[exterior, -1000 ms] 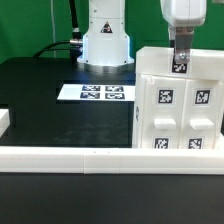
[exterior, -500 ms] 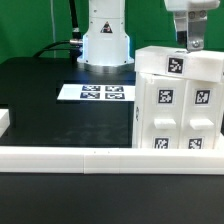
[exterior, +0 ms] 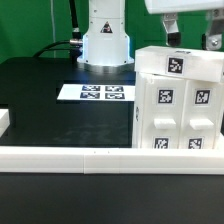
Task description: Assemble cabinet
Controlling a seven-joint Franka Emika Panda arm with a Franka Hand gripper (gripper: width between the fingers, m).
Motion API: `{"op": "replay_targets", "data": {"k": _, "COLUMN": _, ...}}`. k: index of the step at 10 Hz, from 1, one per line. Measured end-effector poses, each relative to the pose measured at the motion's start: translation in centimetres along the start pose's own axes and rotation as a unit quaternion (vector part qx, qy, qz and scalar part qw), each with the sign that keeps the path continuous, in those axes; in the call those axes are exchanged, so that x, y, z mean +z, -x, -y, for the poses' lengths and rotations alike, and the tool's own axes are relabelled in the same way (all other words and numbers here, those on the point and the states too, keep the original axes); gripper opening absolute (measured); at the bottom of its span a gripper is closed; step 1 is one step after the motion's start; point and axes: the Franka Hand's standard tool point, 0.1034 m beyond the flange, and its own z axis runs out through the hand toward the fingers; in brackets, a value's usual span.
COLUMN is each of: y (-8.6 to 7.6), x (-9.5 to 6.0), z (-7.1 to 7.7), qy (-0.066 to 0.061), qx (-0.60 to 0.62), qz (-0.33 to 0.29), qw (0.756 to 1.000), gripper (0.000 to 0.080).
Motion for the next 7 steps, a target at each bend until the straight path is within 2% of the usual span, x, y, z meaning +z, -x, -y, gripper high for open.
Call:
{"op": "replay_targets", "data": {"k": 3, "y": -0.01, "x": -0.01, "z": 0.01, "qy": 0.001, "qx": -0.107, "qz": -0.001, "qw": 0.994, "gripper": 0.0797}}
{"op": "replay_targets", "data": {"k": 7, "y": -0.58, "x": -0.09, "z": 0.03, "qy": -0.001, "qx": -0.275, "qz": -0.001, "qw": 0.961, "gripper": 0.0797}}
